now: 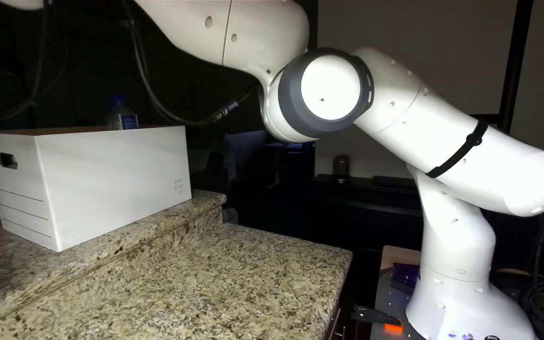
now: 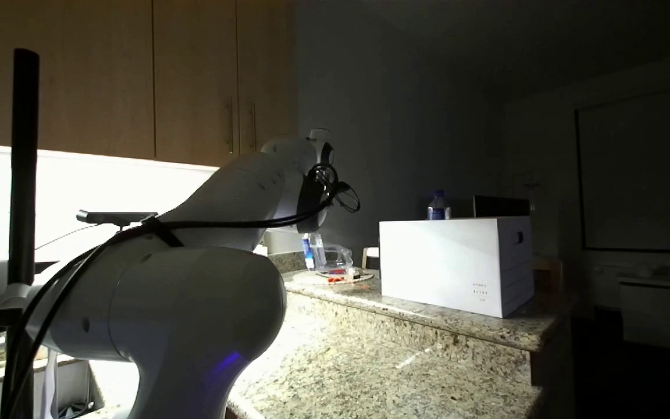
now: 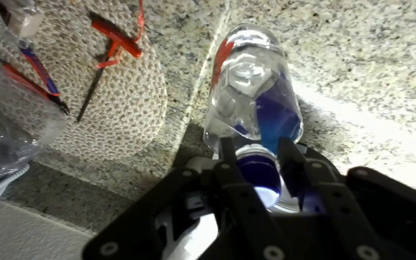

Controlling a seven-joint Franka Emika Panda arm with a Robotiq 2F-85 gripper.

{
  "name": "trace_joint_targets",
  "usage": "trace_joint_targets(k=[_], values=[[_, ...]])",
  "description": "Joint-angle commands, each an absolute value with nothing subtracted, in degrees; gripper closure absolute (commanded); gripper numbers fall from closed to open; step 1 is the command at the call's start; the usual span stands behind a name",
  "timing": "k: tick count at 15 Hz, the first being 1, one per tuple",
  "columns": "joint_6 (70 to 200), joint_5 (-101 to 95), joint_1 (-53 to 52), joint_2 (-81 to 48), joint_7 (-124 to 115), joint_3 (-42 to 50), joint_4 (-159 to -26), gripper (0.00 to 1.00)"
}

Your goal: Remove the bottle from the box

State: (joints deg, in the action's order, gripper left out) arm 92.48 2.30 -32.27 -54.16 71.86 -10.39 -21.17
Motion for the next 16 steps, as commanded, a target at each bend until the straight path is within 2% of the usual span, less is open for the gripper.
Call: trace_joint_targets(k=[1,6,16], values=[[99.7,2.7,-30.0,-55.7,72.3,-10.9,-21.2,0.85],[105.3,3.6,-27.7,-58.3,72.6,-11.7,-21.9,0.85],[105.0,7.1,-23.6,-62.1,72.6,-14.7,-21.9,0.85]])
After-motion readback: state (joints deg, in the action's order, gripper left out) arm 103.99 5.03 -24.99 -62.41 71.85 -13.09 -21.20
